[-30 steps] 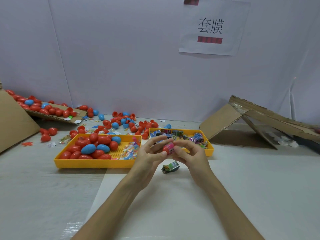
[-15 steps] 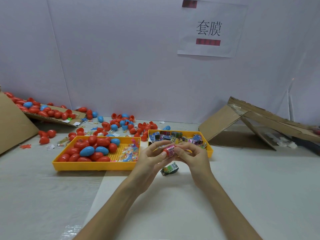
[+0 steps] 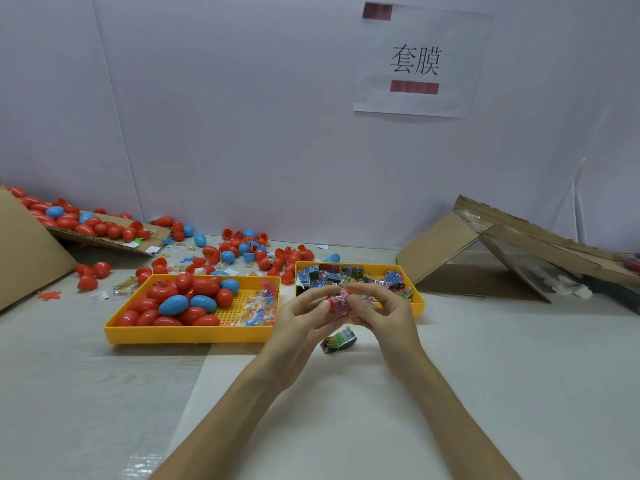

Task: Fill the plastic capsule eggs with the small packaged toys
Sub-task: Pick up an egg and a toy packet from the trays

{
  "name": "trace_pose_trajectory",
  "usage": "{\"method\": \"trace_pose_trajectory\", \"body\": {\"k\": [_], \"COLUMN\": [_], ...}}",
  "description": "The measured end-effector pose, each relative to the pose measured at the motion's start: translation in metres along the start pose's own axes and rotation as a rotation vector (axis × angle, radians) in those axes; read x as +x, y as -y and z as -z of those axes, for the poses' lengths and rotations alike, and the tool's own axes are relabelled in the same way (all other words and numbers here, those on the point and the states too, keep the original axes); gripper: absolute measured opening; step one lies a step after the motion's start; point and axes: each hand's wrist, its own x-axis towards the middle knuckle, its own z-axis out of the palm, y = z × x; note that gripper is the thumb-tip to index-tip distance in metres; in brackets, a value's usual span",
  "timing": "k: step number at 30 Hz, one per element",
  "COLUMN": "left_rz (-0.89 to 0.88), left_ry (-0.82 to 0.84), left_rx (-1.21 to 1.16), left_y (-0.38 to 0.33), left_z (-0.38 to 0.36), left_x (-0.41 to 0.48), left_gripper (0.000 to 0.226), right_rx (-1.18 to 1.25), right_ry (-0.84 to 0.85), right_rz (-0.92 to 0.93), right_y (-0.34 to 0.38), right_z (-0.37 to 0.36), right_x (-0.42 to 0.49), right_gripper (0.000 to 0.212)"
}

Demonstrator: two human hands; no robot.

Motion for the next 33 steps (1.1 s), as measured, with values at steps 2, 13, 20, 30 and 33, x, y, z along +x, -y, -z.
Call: {"method": "trace_pose_trajectory", "body": {"k": [2,13,20,30,33], "left_rz": [0.002,0.038,0.05,0.057,0.066], "left_ry": [-0.005,0.003,0.004,-0.026,-0.058], "left_rx": [-0.021,-0.015,0.027,-0.066,-0.07], "left_y": [-0.0001,0.001,0.0011,0.0028,0.0023], "left_z": [0.0003,0.0022,0.0016,0.0032,0.005], "left_x": [0.0004,0.0013,0.0004,0.0025,0.0032], "left_gripper": [0.026,0.03,0.032,0.032,0.036], "right_rx": [-0.025,0.003,-0.002,0.054,-0.041], "right_ry": [0.029,0.007,-0.001,-0.026,-0.001], "right_rz": [-0.004,0.033,0.034,-0.045,0.0], "right_y": [0.0005,-0.0011,-0.0025,-0.0036,-0.0043], "right_z": [0.0002,0.0019,0.0026,0.0015,0.0025], "right_x": [-0.0007,0.0,0.0003,0.0026,0.0021], "right_gripper": [0.033,0.02,0.02,0.021,0.02]}}
